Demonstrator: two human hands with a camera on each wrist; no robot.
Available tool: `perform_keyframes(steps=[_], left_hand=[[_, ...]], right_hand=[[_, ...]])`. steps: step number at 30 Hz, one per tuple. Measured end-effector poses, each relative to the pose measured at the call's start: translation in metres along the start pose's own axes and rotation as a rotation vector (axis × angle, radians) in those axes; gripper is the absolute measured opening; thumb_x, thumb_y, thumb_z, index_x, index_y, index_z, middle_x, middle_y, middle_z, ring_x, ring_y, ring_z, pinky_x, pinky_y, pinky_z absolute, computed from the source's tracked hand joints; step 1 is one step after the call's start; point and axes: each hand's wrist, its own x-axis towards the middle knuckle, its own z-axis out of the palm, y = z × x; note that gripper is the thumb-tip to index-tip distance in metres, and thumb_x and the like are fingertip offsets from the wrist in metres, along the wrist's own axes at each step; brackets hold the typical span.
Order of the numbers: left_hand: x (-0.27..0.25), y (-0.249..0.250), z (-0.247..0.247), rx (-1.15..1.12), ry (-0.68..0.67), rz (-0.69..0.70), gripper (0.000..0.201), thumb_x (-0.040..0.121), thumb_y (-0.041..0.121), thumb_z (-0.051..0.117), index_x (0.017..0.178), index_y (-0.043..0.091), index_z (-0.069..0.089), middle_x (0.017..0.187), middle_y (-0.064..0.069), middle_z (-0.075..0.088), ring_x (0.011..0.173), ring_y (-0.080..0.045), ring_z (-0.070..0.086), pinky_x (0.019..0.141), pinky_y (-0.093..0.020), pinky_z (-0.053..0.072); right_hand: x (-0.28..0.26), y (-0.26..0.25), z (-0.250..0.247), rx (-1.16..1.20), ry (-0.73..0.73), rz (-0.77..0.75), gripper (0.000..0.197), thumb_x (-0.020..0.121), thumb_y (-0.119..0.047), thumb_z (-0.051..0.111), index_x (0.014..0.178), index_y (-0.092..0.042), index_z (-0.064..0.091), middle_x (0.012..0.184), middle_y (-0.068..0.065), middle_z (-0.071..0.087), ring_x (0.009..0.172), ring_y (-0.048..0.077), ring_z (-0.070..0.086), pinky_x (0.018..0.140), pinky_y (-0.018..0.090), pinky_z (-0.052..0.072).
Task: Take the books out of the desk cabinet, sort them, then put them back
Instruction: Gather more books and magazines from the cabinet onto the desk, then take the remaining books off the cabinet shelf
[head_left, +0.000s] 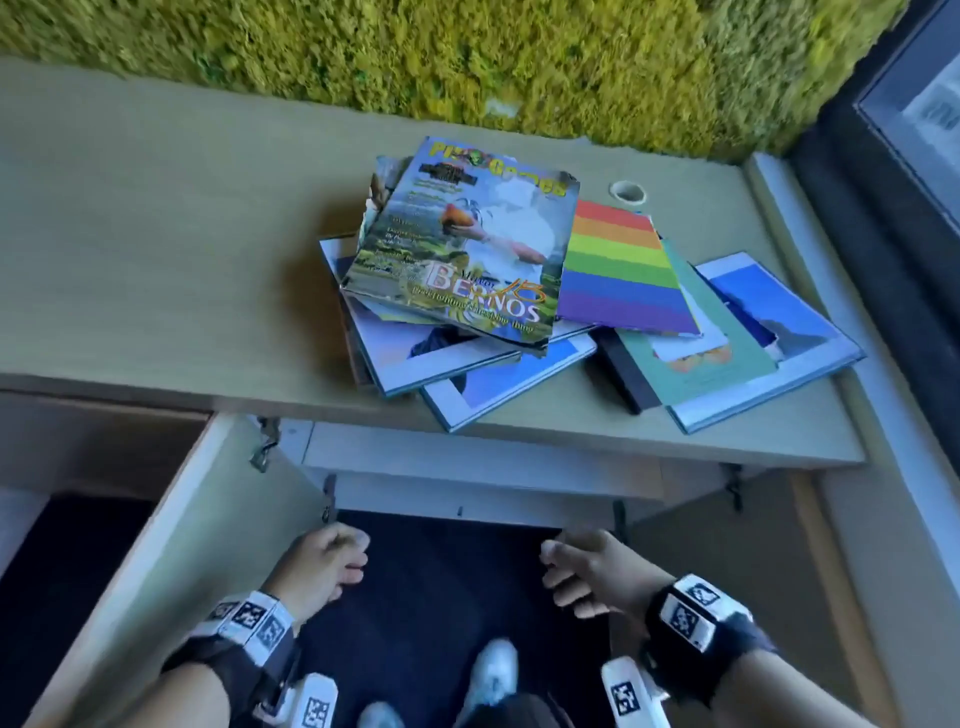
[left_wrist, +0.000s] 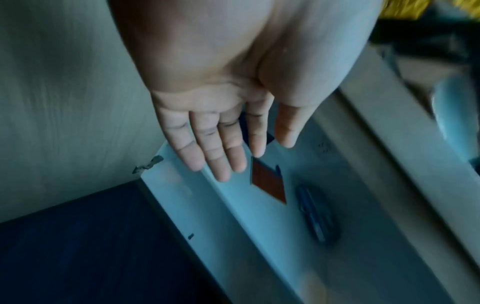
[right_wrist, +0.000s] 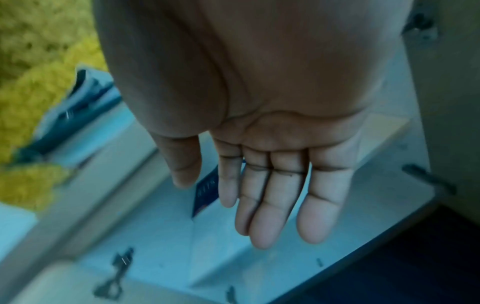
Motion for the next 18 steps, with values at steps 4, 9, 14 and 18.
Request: perform_keyframes(steps=[4,9,14,18], left_hand=[[0.019,-0.024,0.042,0.256,-0.171,0.076,0.047,0.068,0.064,0.062,0.103,0.032,0.068,0.108,0.010,0.071,0.105,-0.012,0.067,0.091,-0.034,0.052],[0.132,0.007,0.060,0.437,-0.069,0.267,0.033,0.092,0.049,0.066,0.116,0.027,0.062,0.126,0.006,0.064,0.122,-0.017,0.059,0.103,-0.035,0.047],[0.259,-0.006,0.090,0.616,0.145,0.379,0.054,0.094,0.048,0.063,0.140,0.023,0.052,0.148,-0.008,0.050,0.117,-0.029,0.059,0.090,-0.032,0.045],[0.323,-0.011,0.110,0.679,0.092,0.411,0.060,0.091,0.052,0.066,0.142,0.023,0.051,0.152,-0.005,0.049,0.128,-0.025,0.056,0.101,-0.030,0.044]], right_hand=[[0.054,0.025,0.006,-0.516,-0.034,-0.016,0.036,0.100,-0.040,0.055,0.105,-0.006,0.065,0.093,0.012,0.071,0.076,0.017,0.062,0.056,0.023,0.044],[0.171,0.031,-0.017,-0.674,0.181,-0.151,0.046,0.098,-0.051,0.057,0.135,-0.024,0.055,0.135,0.003,0.062,0.116,0.022,0.062,0.091,0.025,0.047],[0.276,0.073,-0.054,-0.854,0.450,-0.291,0.073,0.096,-0.062,0.051,0.159,-0.035,0.026,0.169,0.003,0.021,0.153,0.029,0.025,0.120,0.047,0.029],[0.337,0.121,-0.065,-0.976,0.567,-0.249,0.091,0.082,-0.091,0.022,0.159,-0.046,0.003,0.172,-0.008,-0.007,0.158,0.025,-0.003,0.121,0.063,0.008]])
